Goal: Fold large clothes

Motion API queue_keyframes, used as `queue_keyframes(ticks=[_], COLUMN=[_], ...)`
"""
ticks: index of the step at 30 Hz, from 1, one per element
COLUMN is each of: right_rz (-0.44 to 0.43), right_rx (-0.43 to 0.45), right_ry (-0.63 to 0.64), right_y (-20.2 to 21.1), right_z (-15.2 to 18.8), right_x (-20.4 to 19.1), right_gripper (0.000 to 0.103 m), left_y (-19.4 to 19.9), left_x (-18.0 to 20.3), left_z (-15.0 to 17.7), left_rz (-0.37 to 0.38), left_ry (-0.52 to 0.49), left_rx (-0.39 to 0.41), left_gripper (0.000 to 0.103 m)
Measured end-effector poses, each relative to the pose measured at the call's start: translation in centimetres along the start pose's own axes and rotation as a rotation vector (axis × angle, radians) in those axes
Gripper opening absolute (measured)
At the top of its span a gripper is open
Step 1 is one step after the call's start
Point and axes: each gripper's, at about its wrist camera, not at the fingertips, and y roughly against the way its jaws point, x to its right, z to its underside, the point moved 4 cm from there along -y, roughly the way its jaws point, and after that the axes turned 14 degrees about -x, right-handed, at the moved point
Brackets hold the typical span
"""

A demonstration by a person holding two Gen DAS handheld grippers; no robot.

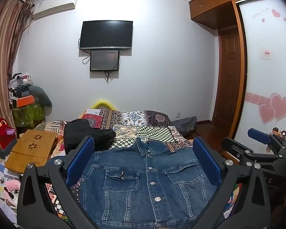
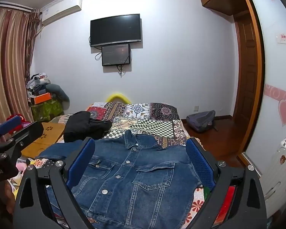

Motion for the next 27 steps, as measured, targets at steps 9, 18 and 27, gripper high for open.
queue_keyframes(ticks=[9, 18, 27], right_rz=[-0.003, -0.004, -0.002], right_rx=[0.0, 0.0, -0.002], right_ry=[-0.003, -0.004, -0.002], right_y=[0.0, 0.0, 0.3], right_z=[-0.1, -0.2, -0.3], right_x=[-0.1, -0.2, -0.4], right_gripper=[0.095, 0.095, 0.095], left_y=[0.0, -0.9, -0.9], left_x=[0.4, -0.3, -0.6], left_z=[0.3, 0.6, 0.5], left_rz=[-0.002, -0.007, -0.004], left_ry=[0.0, 0.009, 0.014], left_rx=[-0.011, -0.01, -0.012], left_gripper=[0.103, 0.103, 0.103])
